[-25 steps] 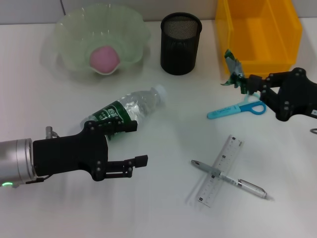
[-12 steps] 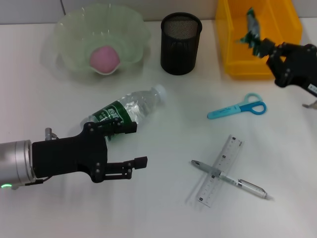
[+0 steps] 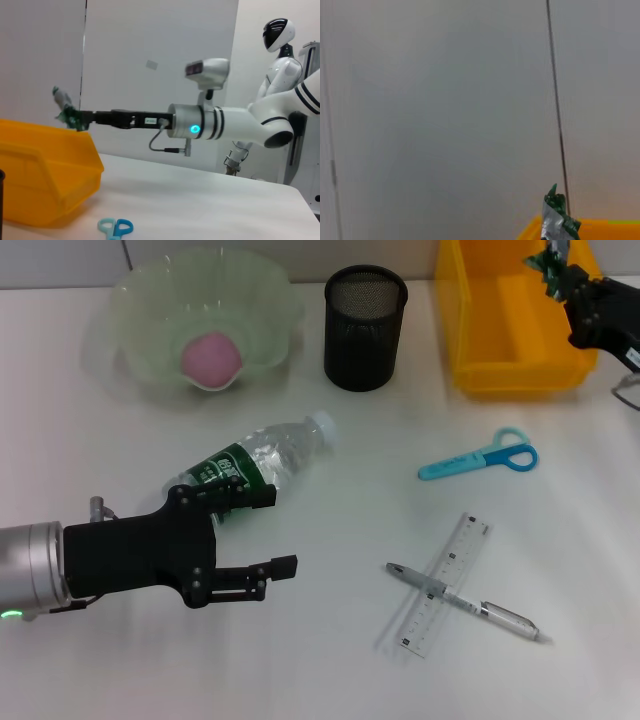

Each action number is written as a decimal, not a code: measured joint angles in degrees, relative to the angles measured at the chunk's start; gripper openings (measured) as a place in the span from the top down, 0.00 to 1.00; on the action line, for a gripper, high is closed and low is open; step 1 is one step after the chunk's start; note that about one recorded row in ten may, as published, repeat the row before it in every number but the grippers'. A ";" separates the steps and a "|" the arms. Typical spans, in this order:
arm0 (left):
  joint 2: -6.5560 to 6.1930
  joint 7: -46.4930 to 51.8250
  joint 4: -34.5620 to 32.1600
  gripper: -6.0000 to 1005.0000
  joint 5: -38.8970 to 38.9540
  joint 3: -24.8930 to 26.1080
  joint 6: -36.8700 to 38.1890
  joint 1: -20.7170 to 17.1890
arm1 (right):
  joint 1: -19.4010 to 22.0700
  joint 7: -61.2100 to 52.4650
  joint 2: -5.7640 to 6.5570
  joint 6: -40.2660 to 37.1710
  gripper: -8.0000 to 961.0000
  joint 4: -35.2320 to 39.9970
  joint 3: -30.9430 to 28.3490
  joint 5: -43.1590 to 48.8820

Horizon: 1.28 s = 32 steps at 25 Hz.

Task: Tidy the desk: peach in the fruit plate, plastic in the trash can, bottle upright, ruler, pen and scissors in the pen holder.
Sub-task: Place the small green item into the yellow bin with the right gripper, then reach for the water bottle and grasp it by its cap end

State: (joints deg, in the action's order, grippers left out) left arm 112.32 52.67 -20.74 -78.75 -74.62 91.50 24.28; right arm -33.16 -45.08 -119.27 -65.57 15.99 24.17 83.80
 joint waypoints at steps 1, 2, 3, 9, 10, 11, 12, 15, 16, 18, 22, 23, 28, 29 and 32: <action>0.00 0.00 0.00 0.19 0.00 0.00 0.00 0.00 | 0.00 0.00 0.00 0.00 0.99 0.00 0.00 0.00; 0.00 0.00 -0.04 0.19 0.00 0.00 0.00 0.00 | -0.79 0.04 0.00 1.52 0.99 -0.10 0.12 -0.02; 0.00 0.00 -0.06 0.19 0.00 0.00 0.00 0.02 | -1.29 0.05 0.00 2.46 0.99 -0.20 0.19 -0.04; -0.02 -0.01 -0.10 0.19 0.00 0.00 -0.01 0.15 | -3.45 0.08 0.00 6.40 0.98 -0.68 0.47 0.19; -0.03 -0.02 -0.09 0.19 0.00 0.00 -0.01 0.15 | -3.56 0.08 0.00 6.44 0.98 -0.72 0.47 0.20; -0.05 -0.02 -0.09 0.19 0.00 0.00 -0.01 0.15 | -3.56 0.08 0.00 6.44 0.98 -0.72 0.47 0.20; -0.05 -0.02 -0.09 0.19 0.00 0.00 -0.01 0.15 | -3.60 0.08 0.00 6.46 0.98 -0.72 0.47 0.20; -0.13 -0.03 -0.09 0.19 0.00 0.00 -0.01 0.22 | -3.62 0.08 0.00 6.50 0.98 -0.72 0.45 0.13; -0.13 -0.03 -0.09 0.19 0.00 0.00 -0.01 0.22 | -3.62 0.08 0.00 6.50 0.98 -0.72 0.45 0.13; -0.16 -0.02 -0.09 0.19 0.00 0.01 -0.01 0.24 | -3.63 0.05 0.00 6.52 0.98 -0.71 0.34 0.10; -0.24 -0.03 -0.09 0.19 0.10 0.10 -0.01 0.22 | -3.50 -0.80 0.08 6.43 0.98 -0.60 0.01 -0.02; -0.25 -0.03 -0.09 0.19 0.11 0.09 -0.01 0.19 | -3.43 -1.04 0.10 6.33 0.98 -0.50 0.01 -0.06; -0.27 -0.04 -0.09 0.19 0.33 0.09 -0.01 -0.01 | -3.60 -1.82 0.11 6.44 0.93 -0.55 0.34 -0.09; -0.26 -0.06 -0.09 0.19 0.36 0.09 -0.01 -0.02 | -3.65 -1.84 0.10 6.45 0.91 -0.60 0.36 -0.10; -0.27 -0.10 -0.09 0.19 0.39 0.09 -0.01 -0.03 | -3.71 -1.85 0.09 6.48 0.84 -0.58 0.42 -0.12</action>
State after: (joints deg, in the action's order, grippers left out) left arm 112.06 52.57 -20.83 -78.35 -74.53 91.49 24.25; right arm -36.87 -46.93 -119.18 -59.09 15.41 24.58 83.68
